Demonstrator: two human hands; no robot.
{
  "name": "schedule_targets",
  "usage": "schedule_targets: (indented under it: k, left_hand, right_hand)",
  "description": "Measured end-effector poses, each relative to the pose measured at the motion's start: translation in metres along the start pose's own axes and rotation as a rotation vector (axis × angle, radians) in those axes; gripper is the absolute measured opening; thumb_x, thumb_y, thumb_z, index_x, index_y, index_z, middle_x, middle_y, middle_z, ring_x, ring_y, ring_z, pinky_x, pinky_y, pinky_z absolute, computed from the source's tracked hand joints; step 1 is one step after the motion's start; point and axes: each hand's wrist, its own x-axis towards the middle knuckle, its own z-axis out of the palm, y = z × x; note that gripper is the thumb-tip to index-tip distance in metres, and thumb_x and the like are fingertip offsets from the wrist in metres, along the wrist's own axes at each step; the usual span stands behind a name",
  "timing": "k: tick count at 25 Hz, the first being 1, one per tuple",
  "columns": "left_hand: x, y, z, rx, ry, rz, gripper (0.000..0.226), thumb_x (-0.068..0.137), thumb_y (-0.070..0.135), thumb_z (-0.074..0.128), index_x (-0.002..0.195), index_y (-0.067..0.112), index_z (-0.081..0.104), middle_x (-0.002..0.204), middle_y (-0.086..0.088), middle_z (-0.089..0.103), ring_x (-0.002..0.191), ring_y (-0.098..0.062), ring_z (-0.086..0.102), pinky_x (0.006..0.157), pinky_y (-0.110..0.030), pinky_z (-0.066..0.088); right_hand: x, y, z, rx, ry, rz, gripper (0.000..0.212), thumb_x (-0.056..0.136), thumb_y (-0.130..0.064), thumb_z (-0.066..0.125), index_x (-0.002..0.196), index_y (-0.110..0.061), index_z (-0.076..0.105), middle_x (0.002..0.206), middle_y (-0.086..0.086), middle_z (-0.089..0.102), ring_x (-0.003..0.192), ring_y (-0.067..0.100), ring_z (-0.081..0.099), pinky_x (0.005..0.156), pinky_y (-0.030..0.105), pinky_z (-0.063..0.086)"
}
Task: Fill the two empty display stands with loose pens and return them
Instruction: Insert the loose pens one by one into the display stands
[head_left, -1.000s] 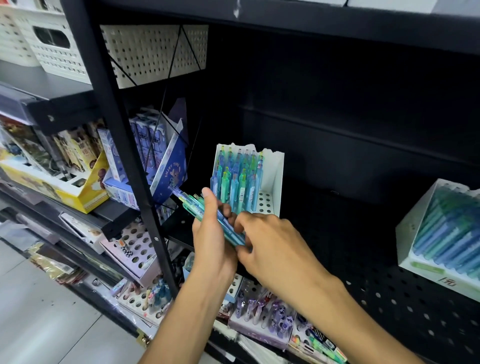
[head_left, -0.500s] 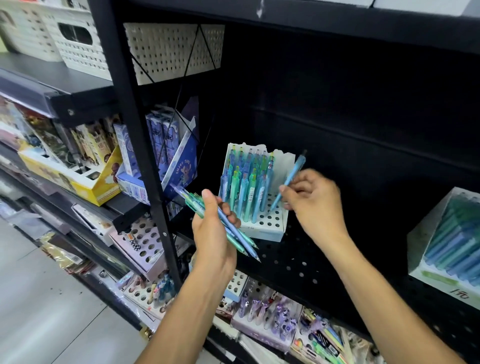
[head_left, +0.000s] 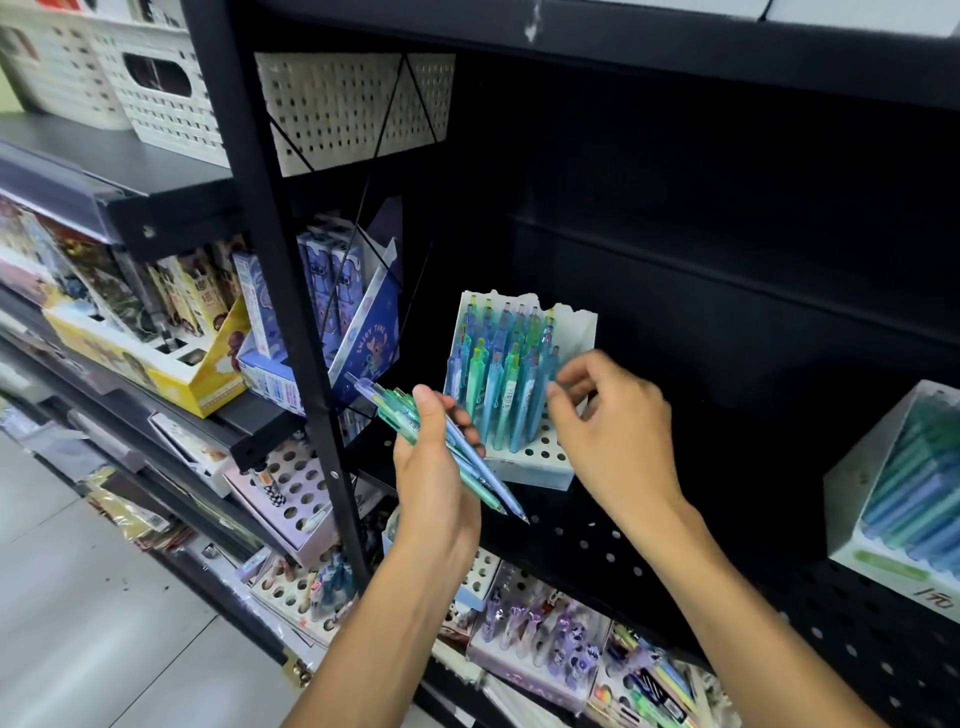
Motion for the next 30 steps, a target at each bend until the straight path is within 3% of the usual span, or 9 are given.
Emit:
schedule_targets:
  k: [2,5,9,14,18,21,24,28,30]
  left_hand:
    - [-0.003,-0.005,0.006,-0.078,-0.025,-0.046,0.032,0.095,0.046,0.053,0.092,0.014,0.056,0.077,-0.001,0.057,0.072,-0.016,0.056,0.072,-0.032,0.052]
    - [-0.010,-0.011,0.015,-0.194,-0.106,-0.137,0.030,0.092,0.046,0.056,0.090,0.017,0.060,0.073,-0.004,0.056,0.068,-0.017,0.061,0.066,-0.032,0.058]
    - [-0.011,-0.009,0.016,-0.252,-0.189,-0.176,0.030,0.094,0.045,0.051,0.082,0.020,0.061,0.076,-0.001,0.054,0.065,-0.014,0.055,0.066,-0.028,0.053]
    - [-0.010,-0.011,0.018,-0.223,-0.242,-0.131,0.028,0.091,0.043,0.053,0.085,0.017,0.061,0.088,-0.004,0.057,0.088,-0.021,0.062,0.078,-0.035,0.058]
    - [-0.012,-0.014,0.018,-0.215,-0.250,-0.127,0.028,0.088,0.041,0.053,0.090,0.014,0.060,0.090,-0.005,0.062,0.079,-0.018,0.066,0.072,-0.032,0.059]
    - [-0.013,-0.018,0.015,-0.209,-0.266,-0.118,0.027,0.090,0.038,0.053,0.094,0.012,0.059,0.096,-0.009,0.061,0.086,-0.022,0.066,0.076,-0.034,0.059]
    - [-0.009,-0.018,0.015,-0.135,-0.222,-0.045,0.028,0.090,0.039,0.054,0.094,0.012,0.062,0.098,-0.009,0.062,0.095,-0.024,0.061,0.084,-0.040,0.053]
    - [0.000,-0.010,0.004,-0.015,-0.088,0.055,0.027,0.094,0.039,0.050,0.098,0.014,0.060,0.089,-0.003,0.067,0.081,-0.013,0.059,0.073,-0.028,0.043]
    - [0.001,-0.007,-0.001,0.008,-0.064,0.052,0.025,0.100,0.035,0.047,0.099,0.013,0.060,0.087,-0.003,0.066,0.078,-0.013,0.058,0.070,-0.027,0.043]
  right_hand:
    - [-0.016,-0.025,-0.008,0.111,-0.131,-0.150,0.002,0.088,-0.023,0.070,0.085,-0.022,0.068,0.075,-0.013,0.067,0.064,0.005,0.058,0.063,0.021,0.049]
    - [-0.025,-0.040,-0.005,0.008,-0.353,-0.160,0.009,0.087,-0.029,0.069,0.096,-0.028,0.069,0.085,-0.011,0.069,0.076,0.009,0.060,0.074,0.029,0.051]
    - [-0.027,-0.032,-0.007,-0.018,-0.353,-0.145,0.009,0.087,-0.028,0.070,0.095,-0.027,0.067,0.090,-0.012,0.064,0.077,0.005,0.056,0.076,0.027,0.051]
    - [-0.024,-0.027,-0.007,0.063,-0.267,-0.069,0.006,0.091,-0.026,0.067,0.095,-0.028,0.063,0.097,-0.015,0.061,0.067,-0.006,0.049,0.067,0.015,0.039]
    - [-0.016,-0.023,-0.009,-0.048,-0.360,-0.097,0.014,0.091,-0.024,0.068,0.104,-0.030,0.067,0.094,-0.013,0.068,0.066,-0.003,0.049,0.063,0.009,0.037]
    - [-0.018,-0.019,-0.010,-0.054,-0.389,-0.108,0.010,0.090,-0.024,0.069,0.100,-0.027,0.068,0.084,-0.017,0.064,0.066,-0.005,0.050,0.063,0.007,0.035]
    - [-0.014,-0.011,-0.019,0.076,-0.303,-0.028,0.013,0.087,-0.022,0.073,0.089,-0.029,0.063,0.073,-0.019,0.061,0.065,-0.002,0.058,0.061,0.008,0.040]
    - [0.006,0.007,-0.027,0.389,0.057,0.103,0.013,0.085,-0.017,0.075,0.087,-0.024,0.064,0.078,-0.008,0.069,0.071,0.008,0.067,0.070,0.036,0.060]
    - [0.007,0.013,-0.016,0.446,0.065,0.171,0.013,0.085,-0.015,0.076,0.087,-0.021,0.065,0.080,-0.003,0.071,0.075,0.016,0.070,0.072,0.042,0.061]
